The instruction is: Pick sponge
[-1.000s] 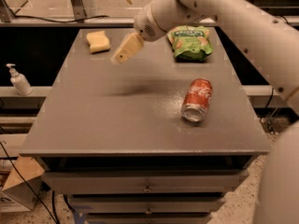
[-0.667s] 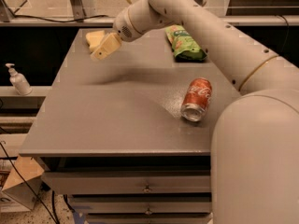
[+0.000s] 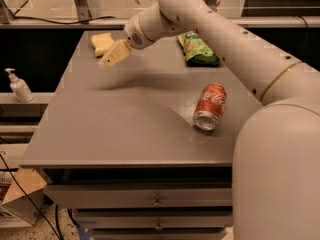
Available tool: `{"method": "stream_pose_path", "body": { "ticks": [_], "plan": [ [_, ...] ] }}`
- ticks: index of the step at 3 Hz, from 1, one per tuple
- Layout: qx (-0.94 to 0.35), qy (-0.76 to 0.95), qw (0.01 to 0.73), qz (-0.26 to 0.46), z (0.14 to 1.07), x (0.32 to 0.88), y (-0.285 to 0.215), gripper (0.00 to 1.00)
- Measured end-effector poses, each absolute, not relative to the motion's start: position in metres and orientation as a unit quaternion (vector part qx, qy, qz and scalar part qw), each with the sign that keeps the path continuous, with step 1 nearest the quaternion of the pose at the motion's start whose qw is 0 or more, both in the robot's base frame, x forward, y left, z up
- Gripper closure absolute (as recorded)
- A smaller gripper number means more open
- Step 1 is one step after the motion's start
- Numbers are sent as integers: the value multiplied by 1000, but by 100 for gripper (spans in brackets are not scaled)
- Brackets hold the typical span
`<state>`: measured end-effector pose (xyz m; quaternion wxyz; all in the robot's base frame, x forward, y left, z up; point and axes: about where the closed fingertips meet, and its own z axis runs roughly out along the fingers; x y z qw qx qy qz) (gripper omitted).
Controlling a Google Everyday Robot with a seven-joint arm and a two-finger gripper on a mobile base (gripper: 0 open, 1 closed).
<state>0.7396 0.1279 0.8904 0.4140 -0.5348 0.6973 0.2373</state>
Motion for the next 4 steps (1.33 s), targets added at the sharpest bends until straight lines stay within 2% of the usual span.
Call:
{"method": "stream_pose_path", "body": {
  "ticks": [4],
  "plan": [
    [-445, 726, 468, 235, 855, 780, 164, 0]
  ]
}}
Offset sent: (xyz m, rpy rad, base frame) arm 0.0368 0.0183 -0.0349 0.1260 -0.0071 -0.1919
